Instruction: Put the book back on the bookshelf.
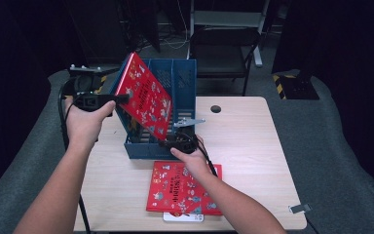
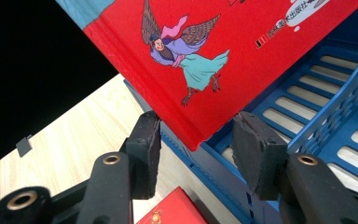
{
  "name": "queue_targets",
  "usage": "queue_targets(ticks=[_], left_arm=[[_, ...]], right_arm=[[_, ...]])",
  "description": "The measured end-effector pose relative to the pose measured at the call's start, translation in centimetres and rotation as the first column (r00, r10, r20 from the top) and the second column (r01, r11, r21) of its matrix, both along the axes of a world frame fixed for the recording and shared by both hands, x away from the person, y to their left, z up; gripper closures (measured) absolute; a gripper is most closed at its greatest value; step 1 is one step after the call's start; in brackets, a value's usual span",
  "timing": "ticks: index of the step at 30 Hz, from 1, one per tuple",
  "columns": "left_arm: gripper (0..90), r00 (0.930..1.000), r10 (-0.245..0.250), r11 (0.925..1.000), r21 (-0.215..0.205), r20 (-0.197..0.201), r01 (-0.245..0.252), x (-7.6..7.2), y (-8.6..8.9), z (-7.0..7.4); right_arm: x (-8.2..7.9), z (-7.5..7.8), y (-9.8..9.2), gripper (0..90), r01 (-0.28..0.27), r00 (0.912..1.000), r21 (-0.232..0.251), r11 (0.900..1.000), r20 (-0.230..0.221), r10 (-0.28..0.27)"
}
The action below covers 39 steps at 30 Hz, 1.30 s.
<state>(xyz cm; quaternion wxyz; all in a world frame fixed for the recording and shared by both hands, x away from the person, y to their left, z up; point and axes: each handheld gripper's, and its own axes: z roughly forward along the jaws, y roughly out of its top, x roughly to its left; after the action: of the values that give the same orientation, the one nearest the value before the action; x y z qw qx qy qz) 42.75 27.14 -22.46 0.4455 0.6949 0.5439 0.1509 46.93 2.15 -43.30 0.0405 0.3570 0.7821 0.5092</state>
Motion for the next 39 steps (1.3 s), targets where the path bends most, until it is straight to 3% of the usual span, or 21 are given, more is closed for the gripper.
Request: queue_targets(ticks=[21, 28, 39], left_arm=[[78.8, 0.9957, 0.067, 0.9959, -0.056, -0.063, -0.071, 0.5, 0.0, -0.3], [79.3, 0.9950, 0.074, 0.9949, -0.063, -0.068, -0.078, 0.5, 0.4, -0.6], [79.5, 0.9929, 0.086, 0.9932, -0.072, -0.083, -0.092, 0.5, 0.5, -0.9]], right_arm=[[0.4, -0.6, 0.9, 52.3, 0.026, 0.9992, -0.017, 1.000, -0.031, -0.026], [0.3, -0.6, 1.5, 52.1, 0.041, 0.9990, -0.038, 0.998, -0.016, -0.042], [0.3, -0.4, 2.1, 45.1, 0.082, 0.9950, -0.117, 0.990, 0.065, -0.075]])
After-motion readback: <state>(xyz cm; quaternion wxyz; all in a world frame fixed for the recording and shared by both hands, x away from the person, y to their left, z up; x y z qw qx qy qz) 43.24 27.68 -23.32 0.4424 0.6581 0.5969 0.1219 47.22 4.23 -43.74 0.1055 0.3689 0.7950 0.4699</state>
